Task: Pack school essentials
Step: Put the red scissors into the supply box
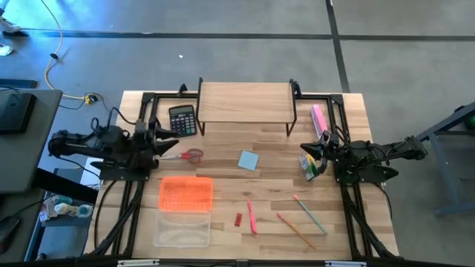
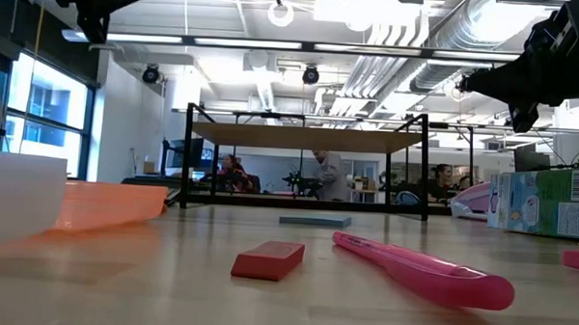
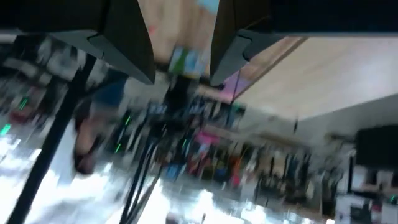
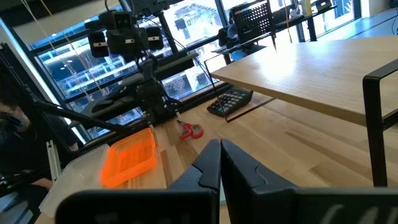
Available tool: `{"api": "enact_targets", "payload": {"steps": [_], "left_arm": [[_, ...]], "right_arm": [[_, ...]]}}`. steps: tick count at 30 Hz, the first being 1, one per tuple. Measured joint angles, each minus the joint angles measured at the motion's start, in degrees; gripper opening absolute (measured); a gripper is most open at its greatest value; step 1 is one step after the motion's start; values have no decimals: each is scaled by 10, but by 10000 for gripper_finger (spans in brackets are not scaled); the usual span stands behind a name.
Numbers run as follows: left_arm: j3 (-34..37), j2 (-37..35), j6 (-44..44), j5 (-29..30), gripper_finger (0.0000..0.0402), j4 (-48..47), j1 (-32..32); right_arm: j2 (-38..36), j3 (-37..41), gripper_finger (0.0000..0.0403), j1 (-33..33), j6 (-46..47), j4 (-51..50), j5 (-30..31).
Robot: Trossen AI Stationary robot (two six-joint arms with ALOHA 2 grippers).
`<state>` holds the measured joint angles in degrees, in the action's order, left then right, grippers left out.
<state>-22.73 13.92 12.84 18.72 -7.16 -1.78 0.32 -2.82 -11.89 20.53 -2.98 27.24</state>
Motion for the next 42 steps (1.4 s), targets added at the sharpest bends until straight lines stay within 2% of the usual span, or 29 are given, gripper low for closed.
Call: {"api": "enact_targets", "payload": {"steps": [7, 13, 20, 28, 42], "left_arm": [[-98, 121, 0, 1, 143, -173, 0], [-131, 213, 8, 1, 142, -266, 0], [-133, 306, -8, -11, 142, -294, 4], [-133, 405, -46, -96, 142, -302, 68], [-133, 523, -126, -110, 142, -292, 150]], "right_arm": [[0, 0, 0, 0, 0, 0, 0], [0, 0, 0, 0, 0, 0, 0], [0, 0, 0, 0, 0, 0, 0], [0, 0, 0, 0, 0, 0, 0], [0, 0, 0, 0, 0, 0, 0]]}}
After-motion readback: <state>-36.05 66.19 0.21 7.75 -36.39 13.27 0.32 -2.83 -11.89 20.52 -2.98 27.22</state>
